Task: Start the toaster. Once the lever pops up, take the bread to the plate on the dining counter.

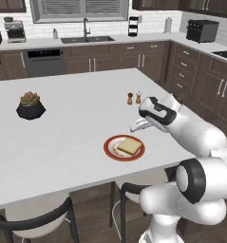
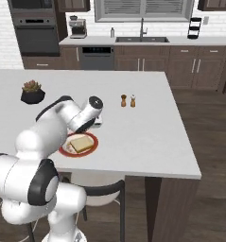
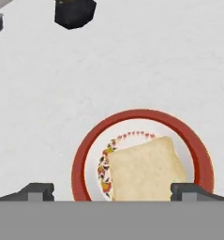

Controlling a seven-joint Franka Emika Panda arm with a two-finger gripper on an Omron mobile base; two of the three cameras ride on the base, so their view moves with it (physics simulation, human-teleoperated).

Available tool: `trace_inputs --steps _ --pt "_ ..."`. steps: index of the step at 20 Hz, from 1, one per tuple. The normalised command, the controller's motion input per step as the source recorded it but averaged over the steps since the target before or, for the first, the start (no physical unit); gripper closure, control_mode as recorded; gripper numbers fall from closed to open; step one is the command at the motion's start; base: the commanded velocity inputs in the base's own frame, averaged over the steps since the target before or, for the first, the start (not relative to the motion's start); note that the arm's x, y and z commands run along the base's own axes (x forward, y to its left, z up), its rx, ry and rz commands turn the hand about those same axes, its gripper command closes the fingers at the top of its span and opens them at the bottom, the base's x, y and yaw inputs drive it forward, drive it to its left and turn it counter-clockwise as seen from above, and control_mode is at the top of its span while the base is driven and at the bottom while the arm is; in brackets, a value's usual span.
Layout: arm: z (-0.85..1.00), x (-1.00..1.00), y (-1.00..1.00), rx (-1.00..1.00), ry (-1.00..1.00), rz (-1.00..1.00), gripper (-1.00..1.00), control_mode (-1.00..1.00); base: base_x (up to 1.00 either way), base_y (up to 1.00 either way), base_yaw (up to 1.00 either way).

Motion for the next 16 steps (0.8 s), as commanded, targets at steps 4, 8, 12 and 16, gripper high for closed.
trace_inputs --steps 4,8,12,16 --pt "0.26 -0.85 0.33 -0.15 -0.03 -0.49 -1.0 -1.0 0.0 0.0 0.0" --pt "0.14 -1.0 0.05 -0.02 -0.02 -0.58 -1.0 -1.0 0.0 0.0 0.0" --pt "0.19 -1.0 -0.02 0.02 -0.02 -0.41 -1.0 -1.0 0.0 0.0 0.0" --pt "0.33 -1.0 0.07 0.01 -0.17 -0.12 -1.0 -1.0 0.0 0.0 0.0"
